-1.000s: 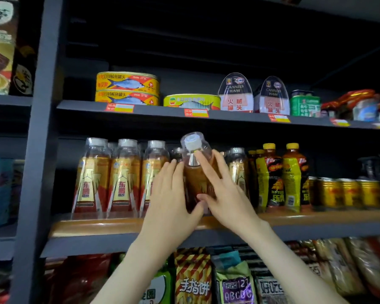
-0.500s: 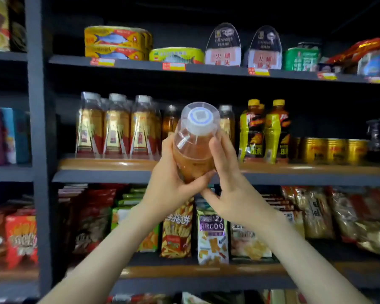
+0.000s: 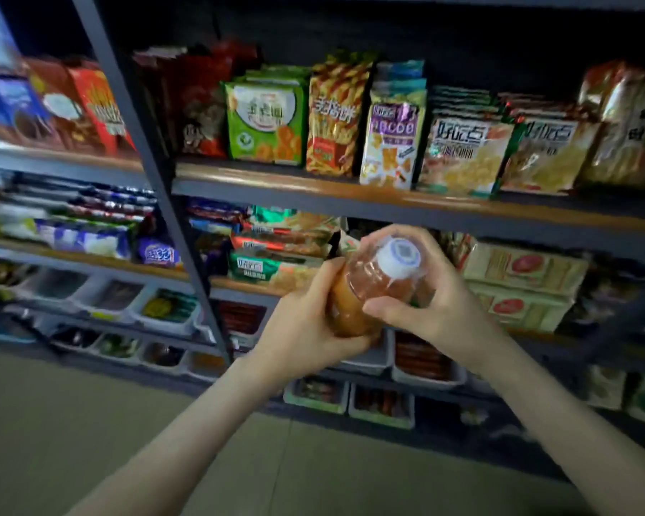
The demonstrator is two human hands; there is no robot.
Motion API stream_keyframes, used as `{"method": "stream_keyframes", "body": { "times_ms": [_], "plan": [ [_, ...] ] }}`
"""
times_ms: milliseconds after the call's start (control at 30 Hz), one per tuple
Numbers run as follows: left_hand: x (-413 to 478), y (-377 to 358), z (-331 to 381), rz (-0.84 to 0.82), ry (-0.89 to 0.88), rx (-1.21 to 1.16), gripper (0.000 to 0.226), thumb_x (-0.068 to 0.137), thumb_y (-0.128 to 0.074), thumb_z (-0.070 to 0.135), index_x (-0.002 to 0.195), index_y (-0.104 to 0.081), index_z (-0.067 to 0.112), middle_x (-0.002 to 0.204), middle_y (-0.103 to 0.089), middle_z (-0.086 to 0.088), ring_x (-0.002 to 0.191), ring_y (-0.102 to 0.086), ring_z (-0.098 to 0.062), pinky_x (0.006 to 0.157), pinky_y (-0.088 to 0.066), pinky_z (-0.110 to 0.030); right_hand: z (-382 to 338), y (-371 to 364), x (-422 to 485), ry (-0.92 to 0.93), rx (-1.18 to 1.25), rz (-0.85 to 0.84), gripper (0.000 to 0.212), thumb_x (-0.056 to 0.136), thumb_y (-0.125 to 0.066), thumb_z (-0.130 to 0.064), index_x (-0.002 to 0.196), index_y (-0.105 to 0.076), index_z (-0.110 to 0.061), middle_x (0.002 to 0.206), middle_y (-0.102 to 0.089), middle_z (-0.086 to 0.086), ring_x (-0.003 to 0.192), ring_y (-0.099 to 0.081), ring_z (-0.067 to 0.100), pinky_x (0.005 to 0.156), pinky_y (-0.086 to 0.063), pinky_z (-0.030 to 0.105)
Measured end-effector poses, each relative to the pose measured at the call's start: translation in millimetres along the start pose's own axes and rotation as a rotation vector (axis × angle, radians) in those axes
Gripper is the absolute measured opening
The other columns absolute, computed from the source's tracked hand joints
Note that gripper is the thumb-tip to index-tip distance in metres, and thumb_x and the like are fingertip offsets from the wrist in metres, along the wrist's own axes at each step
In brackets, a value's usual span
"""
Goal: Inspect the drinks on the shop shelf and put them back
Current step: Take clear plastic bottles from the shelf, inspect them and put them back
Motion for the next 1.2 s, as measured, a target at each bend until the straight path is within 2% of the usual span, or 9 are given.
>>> {"method": "stream_keyframes", "body": {
  "times_ms": [133,233,333,433,567,700,900,1067,1200],
  "plan": [
    [-15.4,-11.2,-3.4,-0.127,0.104,0.012,0.08,0.06,-0.079,0.053,0.126,-0.037,0.038,0.09,-0.063,0.015,0.084,-0.065,-0.013,0.068,-0.047,-0.023,26.4,-15.0,-16.4,-0.135,0.159,0.069,0.058,0.073,-0.079,-0.015,0.12,-0.047,-0.028,0.101,-0.066,-0.027,0.098,-0.062,-0.005,0.077,-0.05,0.014],
    [-23.4,-15.6,-12.0,-0.248,0.21,-0.039,0.079,0.054,-0.072,0.065,0.122,-0.043,0.035,0.091,-0.065,0.015,0.082,-0.065,-0.006,0.072,-0.051,-0.022,45.9,-25.5,-23.2,-0.235,0.312,0.116,0.05,0.077,-0.075,-0.018,0.119,-0.05,-0.028,0.095,-0.07,-0.023,0.092,-0.065,-0.004,0.073,-0.051,0.015],
    [-32.8,-16.8,-19.8,-0.31,0.411,-0.331,0.068,0.054,-0.075,0.058,0.114,-0.053,0.033,0.097,-0.071,0.007,0.087,-0.069,-0.008,0.08,-0.058,-0.036,66.4,-39.8,-31.8,-0.307,0.293,0.086,0.058,0.079,-0.071,-0.033,0.132,-0.046,-0.033,0.115,-0.065,-0.021,0.112,-0.06,0.004,0.085,-0.051,0.021],
    [-42.5,-14.8,-24.2,-0.354,0.684,-0.676,0.066,0.063,-0.075,0.05,0.119,-0.055,0.022,0.099,-0.075,-0.001,0.09,-0.072,-0.018,0.081,-0.058,-0.035,81.0,-57.1,-40.7,-0.271,0.138,0.024,0.06,0.092,-0.052,-0.044,0.142,-0.021,-0.059,0.146,-0.032,-0.03,0.136,-0.036,-0.001,0.106,-0.042,0.028],
    [-51.3,-6.3,-34.6,-0.426,0.927,-0.939,0.067,0.075,-0.066,0.065,0.124,-0.06,0.019,0.112,-0.071,-0.011,0.107,-0.067,-0.029,0.1,-0.048,-0.049,81.5,-62.9,-42.9,-0.036,-0.25,-0.089,0.057,0.1,-0.039,-0.01,0.141,-0.036,-0.05,0.157,-0.021,-0.021,0.146,-0.015,0.005,0.117,-0.024,0.027],
    [-50.5,6.3,-43.4,-0.418,1.054,-0.994,0.058,0.077,-0.056,0.063,0.116,-0.062,0.02,0.105,-0.073,-0.014,0.105,-0.067,-0.031,0.092,-0.051,-0.046,77.2,-63.9,-41.9,-0.035,-0.359,-0.261,0.081,0.09,-0.047,0.013,0.142,-0.035,-0.046,0.154,-0.025,-0.023,0.146,-0.016,0.004,0.118,-0.027,0.039],
    [-50.6,16.6,-49.6,-0.512,1.143,-0.949,0.051,0.086,-0.048,0.063,0.098,-0.061,0.015,0.073,-0.074,-0.011,0.067,-0.072,-0.023,0.065,-0.058,-0.035,66.2,-74.4,-29.5,-0.123,-0.446,-0.46,0.097,0.077,-0.08,-0.03,0.14,-0.013,-0.058,0.154,-0.013,-0.026,0.144,-0.015,-0.003,0.113,-0.029,0.027],
    [-47.3,27.4,-64.6,-0.676,1.082,-0.864,0.084,0.087,-0.021,0.075,0.112,-0.06,0.005,0.096,-0.072,-0.024,0.08,-0.072,-0.033,0.068,-0.061,-0.036,68.1,-89.1,-26.8,-0.119,-0.371,-0.118,0.082,0.067,-0.087,-0.037,0.125,-0.033,-0.058,0.128,-0.042,-0.039,0.124,-0.04,-0.014,0.101,-0.038,0.012],
    [-45.8,30.7,-78.2,-0.454,0.603,-0.206,0.061,0.102,-0.026,0.053,0.103,-0.067,0.008,0.091,-0.075,-0.01,0.083,-0.071,-0.025,0.078,-0.059,-0.041,62.8,-88.7,-19.1,-0.285,-0.206,0.176,0.067,0.054,-0.085,-0.042,0.108,-0.046,-0.051,0.103,-0.058,-0.029,0.098,-0.053,-0.018,0.085,-0.042,0.005]
  ]
}}
Point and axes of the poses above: each hand's wrist, its own x-axis towards the middle knuckle, its own y-axis out of the back of the hand, z = x × y, the point moved 1 cm from there along x, towards the middle knuckle
